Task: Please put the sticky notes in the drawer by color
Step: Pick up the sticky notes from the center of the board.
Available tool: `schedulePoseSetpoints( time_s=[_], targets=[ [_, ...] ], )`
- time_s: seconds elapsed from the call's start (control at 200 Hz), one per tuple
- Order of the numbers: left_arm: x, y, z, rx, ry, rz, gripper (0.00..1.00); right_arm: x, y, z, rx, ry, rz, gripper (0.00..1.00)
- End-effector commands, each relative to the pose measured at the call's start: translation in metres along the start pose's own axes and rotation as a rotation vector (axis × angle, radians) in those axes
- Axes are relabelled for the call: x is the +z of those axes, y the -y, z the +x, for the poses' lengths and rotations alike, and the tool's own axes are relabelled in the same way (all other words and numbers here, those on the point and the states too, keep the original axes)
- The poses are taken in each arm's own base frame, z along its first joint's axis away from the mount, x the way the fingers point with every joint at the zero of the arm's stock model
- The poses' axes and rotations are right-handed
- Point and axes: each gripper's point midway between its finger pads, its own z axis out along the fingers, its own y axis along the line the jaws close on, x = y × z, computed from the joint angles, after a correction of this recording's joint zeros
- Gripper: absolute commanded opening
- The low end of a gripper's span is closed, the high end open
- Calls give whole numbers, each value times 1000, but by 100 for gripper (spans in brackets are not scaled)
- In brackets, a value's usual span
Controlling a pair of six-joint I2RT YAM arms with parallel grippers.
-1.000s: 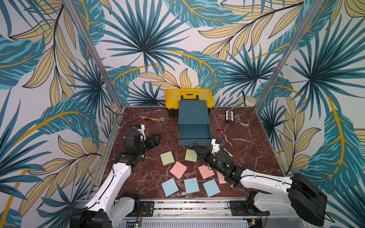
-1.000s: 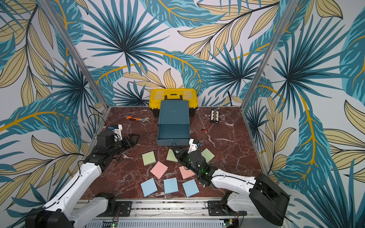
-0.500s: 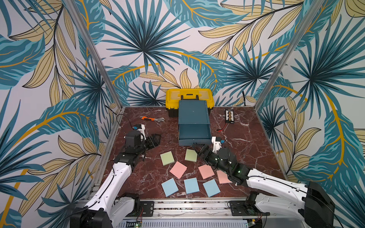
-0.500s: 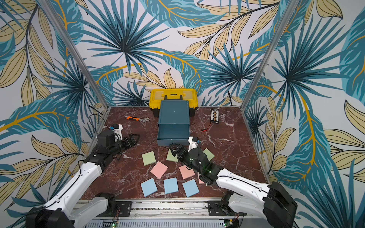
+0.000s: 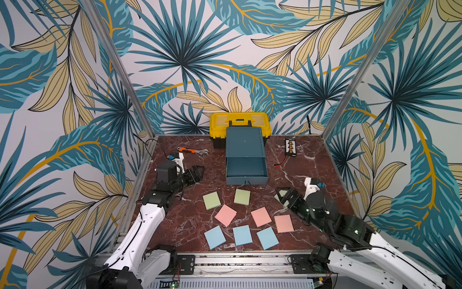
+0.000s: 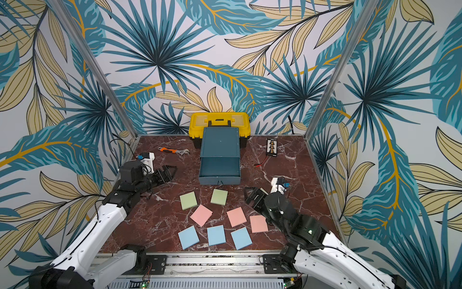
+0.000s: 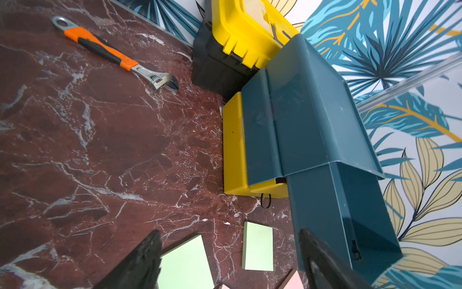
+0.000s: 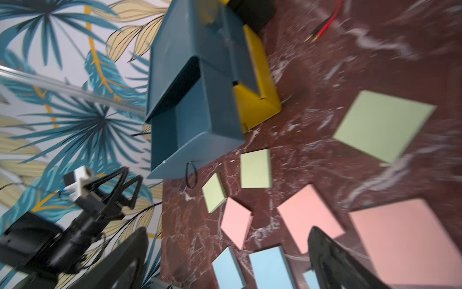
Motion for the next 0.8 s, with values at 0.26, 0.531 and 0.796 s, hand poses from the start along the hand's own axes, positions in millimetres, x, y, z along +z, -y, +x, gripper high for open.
schedulePoseSetpoints(
  time_s=[0.26, 0.531, 0.796],
  targets=[
    [-6, 9, 16, 20, -105, 6, 100, -25, 68, -51, -173, 191, 532, 99],
    [-14, 9, 25, 20, -113, 14, 100, 68, 83, -28, -7, -90, 526, 99],
    [-14, 6, 28, 22, -121, 5, 100, 122, 96, -17, 52, -257, 544, 100]
  ],
)
